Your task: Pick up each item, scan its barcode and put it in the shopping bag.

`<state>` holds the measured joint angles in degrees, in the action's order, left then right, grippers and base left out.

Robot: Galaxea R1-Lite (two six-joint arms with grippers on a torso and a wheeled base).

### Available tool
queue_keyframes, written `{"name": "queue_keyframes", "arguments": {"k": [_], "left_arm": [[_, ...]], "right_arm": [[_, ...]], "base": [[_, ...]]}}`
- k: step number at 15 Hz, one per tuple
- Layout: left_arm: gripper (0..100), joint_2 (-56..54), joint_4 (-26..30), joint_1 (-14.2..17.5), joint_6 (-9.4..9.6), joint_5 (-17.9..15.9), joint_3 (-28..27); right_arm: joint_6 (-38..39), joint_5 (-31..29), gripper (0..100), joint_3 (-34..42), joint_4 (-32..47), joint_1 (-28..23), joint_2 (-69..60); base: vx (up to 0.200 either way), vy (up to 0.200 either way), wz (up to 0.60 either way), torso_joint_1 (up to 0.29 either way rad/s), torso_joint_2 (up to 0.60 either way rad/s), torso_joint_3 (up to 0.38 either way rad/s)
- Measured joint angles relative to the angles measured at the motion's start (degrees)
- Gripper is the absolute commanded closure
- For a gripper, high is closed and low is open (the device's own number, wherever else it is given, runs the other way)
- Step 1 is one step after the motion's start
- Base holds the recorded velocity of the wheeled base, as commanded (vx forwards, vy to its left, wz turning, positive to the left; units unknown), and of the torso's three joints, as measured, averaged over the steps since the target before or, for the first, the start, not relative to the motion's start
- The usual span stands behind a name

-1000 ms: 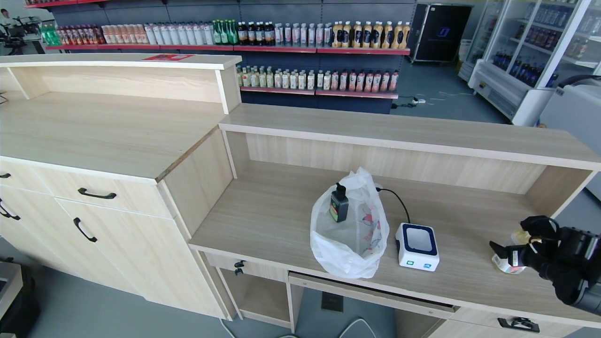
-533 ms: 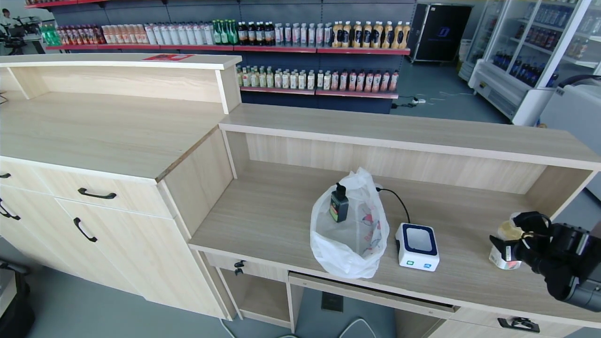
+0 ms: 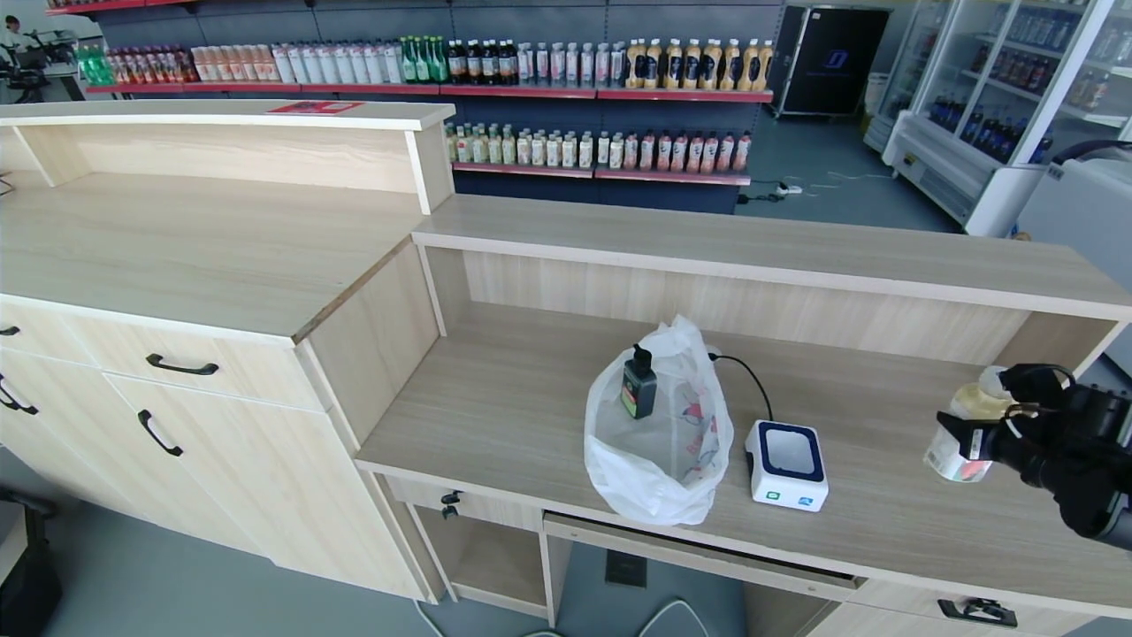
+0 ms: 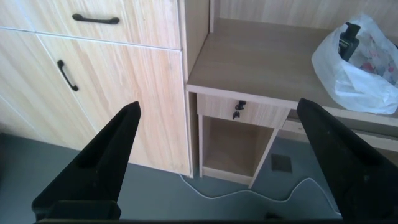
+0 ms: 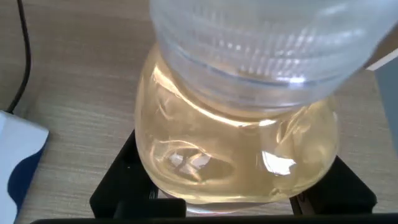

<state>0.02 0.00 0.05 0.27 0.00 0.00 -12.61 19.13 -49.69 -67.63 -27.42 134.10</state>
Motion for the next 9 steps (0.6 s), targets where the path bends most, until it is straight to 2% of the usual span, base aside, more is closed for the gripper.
{"name": "queue_keyframes", "arguments": {"k": [2,6,9], "left_arm": [[0,0.0,0.0,0.0,0.0,0.0,0.0],[0,0.0,0.0,0.02,-0.02,-0.02,0.0],[0,0.0,0.0,0.02,0.0,0.0,0.0]], "right_arm": [[5.39,5.97,100,0.63,11.31,0.05,-9.57],[15.56,24.42,100,-0.3,39.1,1.05,-34.21],[22.08,35.69,100,-1.05,55.24,6.21,-50.53]], "base": [[0.0,0.0,0.0,0.0,0.0,0.0],[0.0,0.0,0.0,0.0,0.0,0.0],[0.0,0.0,0.0,0.0,0.0,0.0]]}}
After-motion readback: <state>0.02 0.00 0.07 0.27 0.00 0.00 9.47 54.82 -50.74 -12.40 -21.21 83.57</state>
